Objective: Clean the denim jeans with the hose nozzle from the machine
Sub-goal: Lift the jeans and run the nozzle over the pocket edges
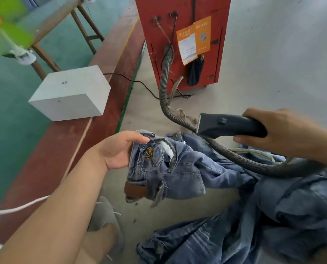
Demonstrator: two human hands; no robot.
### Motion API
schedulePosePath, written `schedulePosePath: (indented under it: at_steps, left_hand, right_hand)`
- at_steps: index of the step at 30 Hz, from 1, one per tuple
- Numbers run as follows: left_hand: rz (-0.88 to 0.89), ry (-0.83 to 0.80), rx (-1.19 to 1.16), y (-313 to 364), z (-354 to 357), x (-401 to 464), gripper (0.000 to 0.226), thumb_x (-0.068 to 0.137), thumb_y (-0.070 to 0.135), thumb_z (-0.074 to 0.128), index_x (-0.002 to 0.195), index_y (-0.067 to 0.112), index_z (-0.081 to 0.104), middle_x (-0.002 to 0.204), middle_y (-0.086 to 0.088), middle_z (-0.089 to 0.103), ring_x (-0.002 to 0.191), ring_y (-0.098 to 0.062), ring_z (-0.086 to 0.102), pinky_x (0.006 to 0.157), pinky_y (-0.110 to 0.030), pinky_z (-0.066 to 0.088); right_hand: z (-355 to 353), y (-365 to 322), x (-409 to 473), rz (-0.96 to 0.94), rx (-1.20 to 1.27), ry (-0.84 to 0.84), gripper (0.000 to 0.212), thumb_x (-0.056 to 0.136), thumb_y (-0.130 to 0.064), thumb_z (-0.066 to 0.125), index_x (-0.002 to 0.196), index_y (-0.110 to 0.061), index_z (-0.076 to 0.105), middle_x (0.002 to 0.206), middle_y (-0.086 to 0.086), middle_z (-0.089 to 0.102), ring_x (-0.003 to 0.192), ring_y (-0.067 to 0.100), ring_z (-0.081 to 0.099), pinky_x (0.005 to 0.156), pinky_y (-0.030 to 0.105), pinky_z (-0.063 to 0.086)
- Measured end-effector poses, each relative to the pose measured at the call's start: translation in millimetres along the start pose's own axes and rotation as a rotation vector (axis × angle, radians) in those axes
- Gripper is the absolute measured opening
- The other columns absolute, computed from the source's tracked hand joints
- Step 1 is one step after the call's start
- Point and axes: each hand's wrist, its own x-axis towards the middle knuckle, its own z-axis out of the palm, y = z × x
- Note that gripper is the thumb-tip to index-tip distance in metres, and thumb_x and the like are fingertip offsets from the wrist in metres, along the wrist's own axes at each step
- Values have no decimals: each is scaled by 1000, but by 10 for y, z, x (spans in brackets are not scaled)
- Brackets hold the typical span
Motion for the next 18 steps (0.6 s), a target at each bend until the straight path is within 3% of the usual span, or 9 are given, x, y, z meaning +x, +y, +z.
schedulePosePath:
  at_steps: [4,8,14,18]
  left_hand:
    - [-38,10,-29,13,-59,-44,51,80,26,79,125,3,71,128,-22,69,115,-36,69,99,-46,56]
    - [103,166,-204,71,-107,-7,34,81,31,66,94,2,77,97,-16,77,88,-33,74,79,-39,61]
    - [112,269,-317,139,-89,11,47,82,28,54,118,-1,60,111,-20,63,95,-37,64,98,-46,50]
    - [129,233,-329,175,-54,5,47,78,29,55,108,-5,65,106,-21,69,90,-37,70,87,-47,59]
  right_hand:
    - [47,53,-38,-66,-88,-46,56,76,-96,38,97,-45,49,57,-16,56,54,1,54,49,30,45]
    - [168,79,-112,-114,-165,-101,46,77,-90,40,101,-51,46,67,-18,57,56,1,54,54,34,51]
    - [304,-55,-107,-142,-254,-187,46,84,-87,26,102,-48,42,68,-16,54,68,11,60,62,37,53]
    - [512,-391,-19,-123,-252,-134,43,90,-77,36,101,-36,40,63,-14,42,60,20,52,57,39,47]
